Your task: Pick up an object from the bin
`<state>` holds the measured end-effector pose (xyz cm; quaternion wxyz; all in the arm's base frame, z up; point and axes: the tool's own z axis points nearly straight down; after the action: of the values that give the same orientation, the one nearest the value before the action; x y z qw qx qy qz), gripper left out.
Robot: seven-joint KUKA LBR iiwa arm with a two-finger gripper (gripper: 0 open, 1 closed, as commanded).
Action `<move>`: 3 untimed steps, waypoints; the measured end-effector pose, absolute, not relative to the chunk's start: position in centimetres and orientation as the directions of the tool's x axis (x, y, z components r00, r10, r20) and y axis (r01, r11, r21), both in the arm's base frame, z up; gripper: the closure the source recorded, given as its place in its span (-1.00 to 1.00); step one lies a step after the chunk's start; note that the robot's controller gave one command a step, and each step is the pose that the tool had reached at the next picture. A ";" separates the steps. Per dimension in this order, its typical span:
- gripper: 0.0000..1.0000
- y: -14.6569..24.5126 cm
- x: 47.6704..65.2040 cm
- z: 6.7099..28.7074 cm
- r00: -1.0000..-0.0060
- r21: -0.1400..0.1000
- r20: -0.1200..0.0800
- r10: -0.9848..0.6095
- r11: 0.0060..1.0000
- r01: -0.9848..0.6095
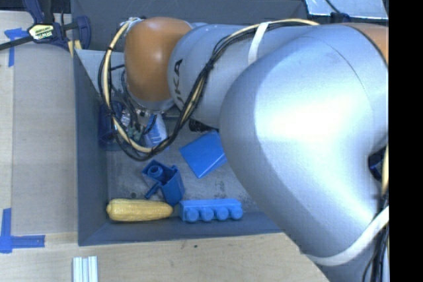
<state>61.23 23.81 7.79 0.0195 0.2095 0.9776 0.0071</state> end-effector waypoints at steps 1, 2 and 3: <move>1.00 23.7 61.0 9.8 -0.911 0.020 -0.032 0.411 0.912 0.410; 1.00 23.9 61.2 12.1 -0.911 0.025 -0.036 0.410 0.912 0.409; 1.00 23.9 61.2 12.5 -0.911 0.027 -0.038 0.410 0.912 0.409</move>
Offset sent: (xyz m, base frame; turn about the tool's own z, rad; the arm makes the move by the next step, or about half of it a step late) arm -0.0010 -0.0004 0.0266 0.0005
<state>61.21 23.86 12.50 0.0214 0.2093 0.9776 0.0091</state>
